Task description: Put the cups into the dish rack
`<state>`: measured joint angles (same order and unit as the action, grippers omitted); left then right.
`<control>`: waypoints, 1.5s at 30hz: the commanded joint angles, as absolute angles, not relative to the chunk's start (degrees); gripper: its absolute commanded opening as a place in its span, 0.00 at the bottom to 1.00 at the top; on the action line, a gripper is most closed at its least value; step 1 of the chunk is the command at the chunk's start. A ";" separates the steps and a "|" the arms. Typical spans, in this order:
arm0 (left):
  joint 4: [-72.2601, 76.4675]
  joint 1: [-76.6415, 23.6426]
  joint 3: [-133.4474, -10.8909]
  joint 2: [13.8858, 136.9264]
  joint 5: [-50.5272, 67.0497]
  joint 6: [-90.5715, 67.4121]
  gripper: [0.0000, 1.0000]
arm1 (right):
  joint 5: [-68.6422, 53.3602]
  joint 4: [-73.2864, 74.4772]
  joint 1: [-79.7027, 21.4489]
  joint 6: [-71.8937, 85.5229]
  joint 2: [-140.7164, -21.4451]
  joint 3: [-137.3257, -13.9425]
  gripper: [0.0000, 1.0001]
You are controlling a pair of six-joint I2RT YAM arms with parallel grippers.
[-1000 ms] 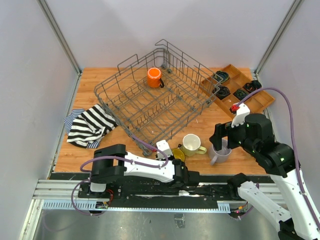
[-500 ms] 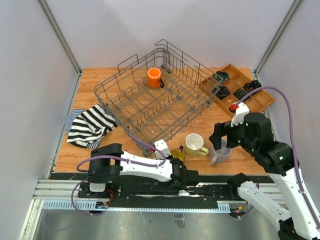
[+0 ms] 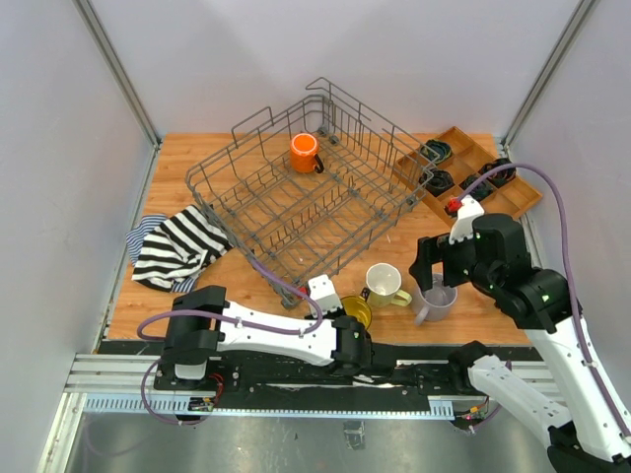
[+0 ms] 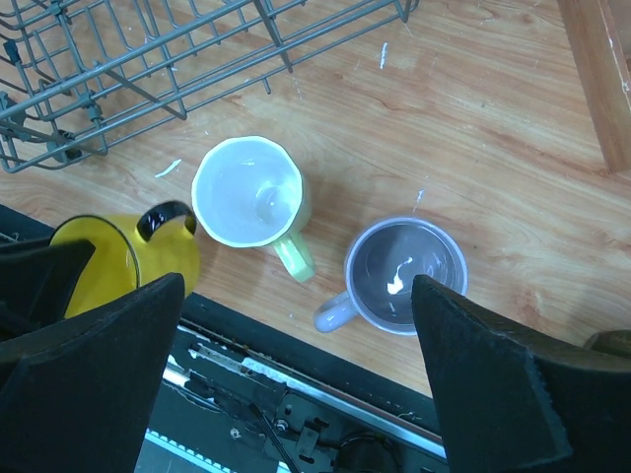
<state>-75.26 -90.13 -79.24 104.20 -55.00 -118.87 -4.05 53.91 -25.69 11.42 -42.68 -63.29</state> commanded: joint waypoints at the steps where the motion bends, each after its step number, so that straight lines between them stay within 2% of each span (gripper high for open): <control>1: -78.04 -93.10 -81.71 101.47 -61.13 -124.27 0.00 | -4.31 54.86 -24.61 11.34 -43.47 -65.99 0.98; 8: -78.22 -97.95 -85.27 100.81 -67.05 -117.51 0.01 | -6.94 56.79 -24.59 12.55 -45.84 -68.64 0.98; 17: -78.25 -100.66 -87.23 99.07 -76.69 -110.18 0.00 | -11.23 65.93 -23.56 15.81 -52.20 -77.98 0.98; 26: -78.27 -101.78 -91.15 99.41 -94.03 -90.35 0.00 | -18.09 73.11 -22.56 21.15 -55.67 -86.00 1.00; 30: -78.23 -99.78 -91.58 98.35 -98.44 -81.31 0.01 | -23.58 76.22 -21.62 24.29 -56.84 -88.23 0.96; 38: -78.19 -94.52 -82.43 87.06 -98.38 -83.45 0.01 | -36.47 76.12 -20.46 30.23 -57.60 -85.15 0.86; 45: -78.00 -93.19 -80.21 77.59 -98.45 -87.58 0.00 | -45.14 63.63 -19.93 41.48 -53.58 -74.51 0.87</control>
